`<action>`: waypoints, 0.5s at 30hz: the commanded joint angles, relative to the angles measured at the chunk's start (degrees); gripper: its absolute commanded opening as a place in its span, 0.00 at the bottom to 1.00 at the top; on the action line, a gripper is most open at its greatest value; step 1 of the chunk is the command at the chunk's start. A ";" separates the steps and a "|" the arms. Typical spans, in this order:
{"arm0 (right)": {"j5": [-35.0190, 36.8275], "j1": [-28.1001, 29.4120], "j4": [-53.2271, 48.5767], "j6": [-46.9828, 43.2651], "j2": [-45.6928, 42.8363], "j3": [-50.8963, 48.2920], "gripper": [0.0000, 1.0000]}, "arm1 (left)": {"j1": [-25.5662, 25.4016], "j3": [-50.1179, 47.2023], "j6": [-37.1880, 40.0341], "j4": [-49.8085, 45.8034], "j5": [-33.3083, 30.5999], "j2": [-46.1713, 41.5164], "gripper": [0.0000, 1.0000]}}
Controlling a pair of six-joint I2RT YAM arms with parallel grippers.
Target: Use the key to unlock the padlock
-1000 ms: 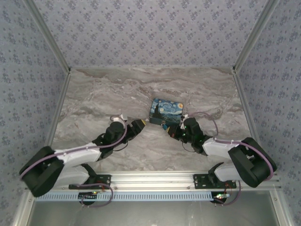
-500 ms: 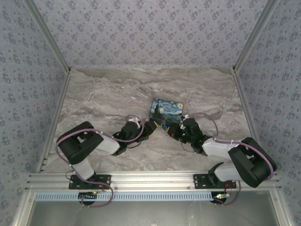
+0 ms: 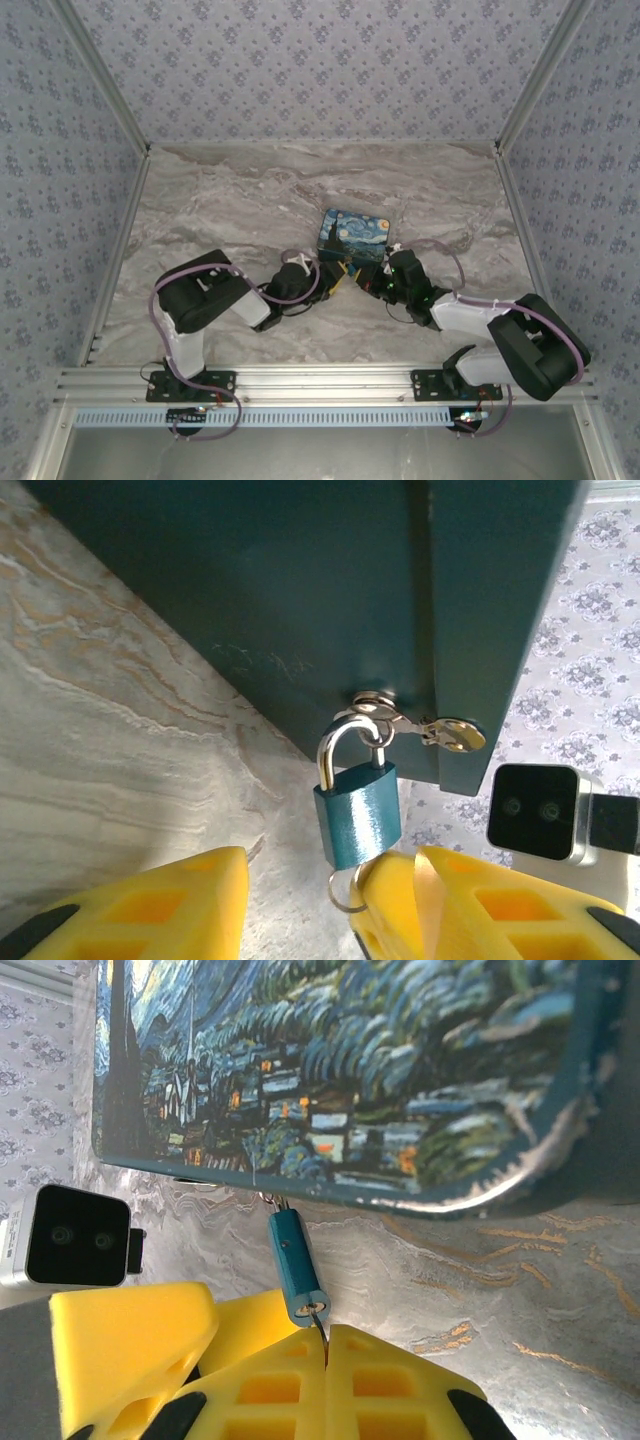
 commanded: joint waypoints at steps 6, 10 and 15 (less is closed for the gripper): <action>0.65 0.41 -1.94 1.35 -0.67 1.58 0.00 | -1.06 3.09 -2.39 3.45 -1.01 3.02 0.42; 0.56 0.40 -1.94 1.50 -0.80 1.59 0.00 | -1.54 3.20 -3.46 3.18 -2.29 3.65 0.37; 0.47 0.48 -1.98 1.69 -0.82 1.59 0.00 | -1.76 3.46 -4.62 3.23 -3.12 4.33 0.33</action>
